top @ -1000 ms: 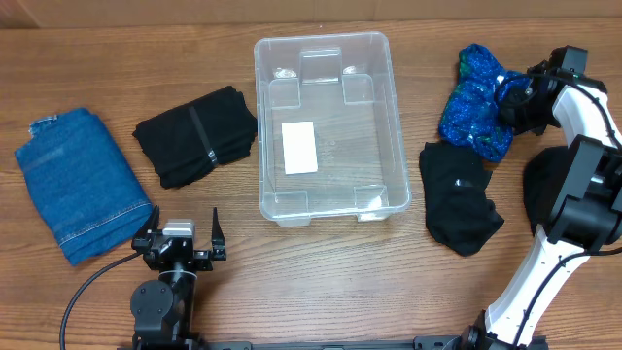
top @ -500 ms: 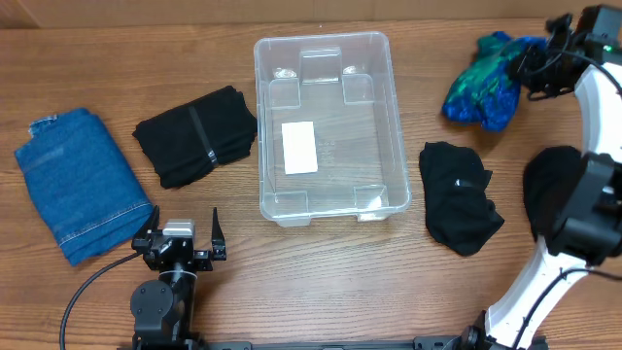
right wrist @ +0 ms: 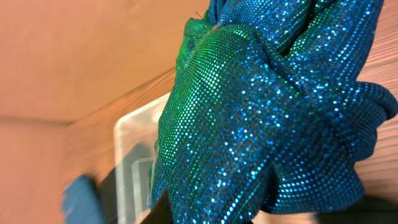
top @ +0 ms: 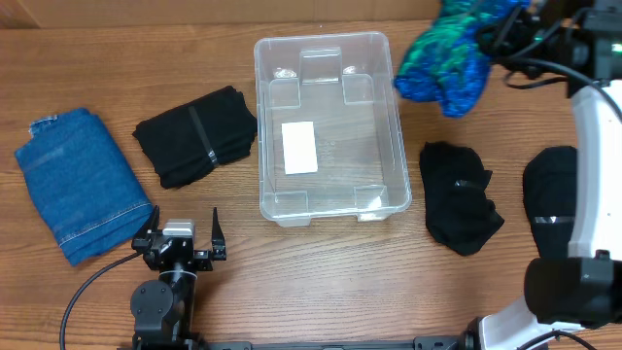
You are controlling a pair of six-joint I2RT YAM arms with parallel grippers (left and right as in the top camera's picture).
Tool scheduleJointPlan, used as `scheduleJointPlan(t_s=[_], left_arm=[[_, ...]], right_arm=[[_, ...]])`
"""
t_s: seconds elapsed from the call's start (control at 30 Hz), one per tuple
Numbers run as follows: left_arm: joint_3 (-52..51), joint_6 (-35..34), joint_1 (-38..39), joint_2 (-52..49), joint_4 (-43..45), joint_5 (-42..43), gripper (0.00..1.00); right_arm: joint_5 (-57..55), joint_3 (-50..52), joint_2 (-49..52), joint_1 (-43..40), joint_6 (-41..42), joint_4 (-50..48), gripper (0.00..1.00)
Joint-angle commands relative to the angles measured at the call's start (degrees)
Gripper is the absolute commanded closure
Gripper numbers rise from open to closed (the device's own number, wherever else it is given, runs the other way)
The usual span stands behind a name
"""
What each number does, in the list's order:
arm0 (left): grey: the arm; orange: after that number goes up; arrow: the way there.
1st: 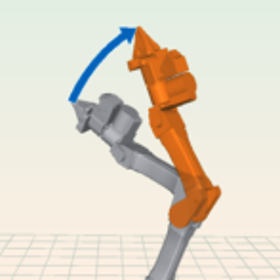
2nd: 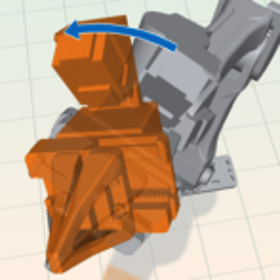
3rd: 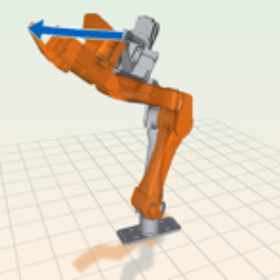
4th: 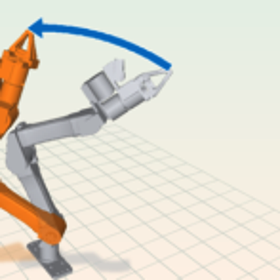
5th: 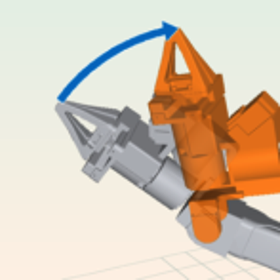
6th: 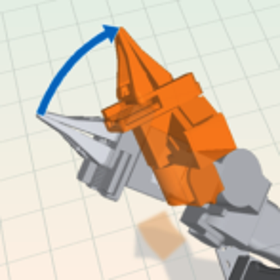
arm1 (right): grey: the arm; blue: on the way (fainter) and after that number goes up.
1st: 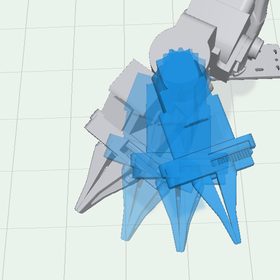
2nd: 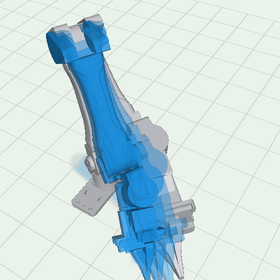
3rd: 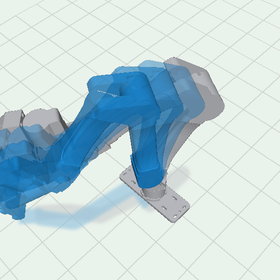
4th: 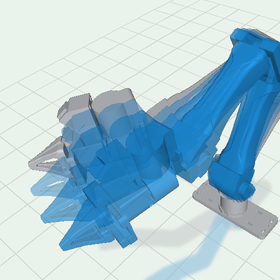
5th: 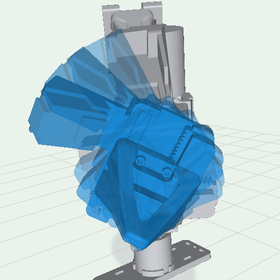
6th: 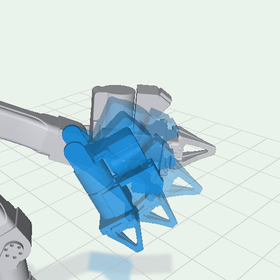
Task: Pack container
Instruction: 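Lift the sparkly blue fabric and carry it over the clear bin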
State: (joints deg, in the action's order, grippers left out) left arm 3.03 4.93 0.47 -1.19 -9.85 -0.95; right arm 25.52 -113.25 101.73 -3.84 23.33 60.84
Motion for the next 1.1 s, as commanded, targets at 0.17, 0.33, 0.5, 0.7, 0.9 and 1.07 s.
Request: scheduleJointPlan(t_s=[0.17,0.33,0.5,0.7,0.9,1.07], left_arm=[[-0.3,1.3,0.3,0.1,0.1,-0.5,0.0],[-0.3,1.3,0.3,0.1,0.1,-0.5,0.0],[-0.3,1.3,0.3,0.1,0.1,-0.5,0.0],[-0.3,1.3,0.3,0.1,0.1,-0.5,0.0],[-0.3,1.3,0.3,0.1,0.1,-0.5,0.0],[-0.3,1.3,0.3,0.1,0.1,-0.5,0.0]], right_arm=[[-17.4,-1.8,0.3,20.0,34.3,-5.2,0.96],[-38.3,-1.1,0.8,30.6,49.6,-5.2,0.96],[-42.2,2.3,2.7,34.1,53.7,-13.0,0.96],[-42.9,2.7,7.2,33.8,53.4,-17.4,0.96],[-44.1,2.7,13.8,33.7,53.4,-21.1,0.96],[-45.7,2.7,18.7,33.3,53.4,-23.4,0.96]])
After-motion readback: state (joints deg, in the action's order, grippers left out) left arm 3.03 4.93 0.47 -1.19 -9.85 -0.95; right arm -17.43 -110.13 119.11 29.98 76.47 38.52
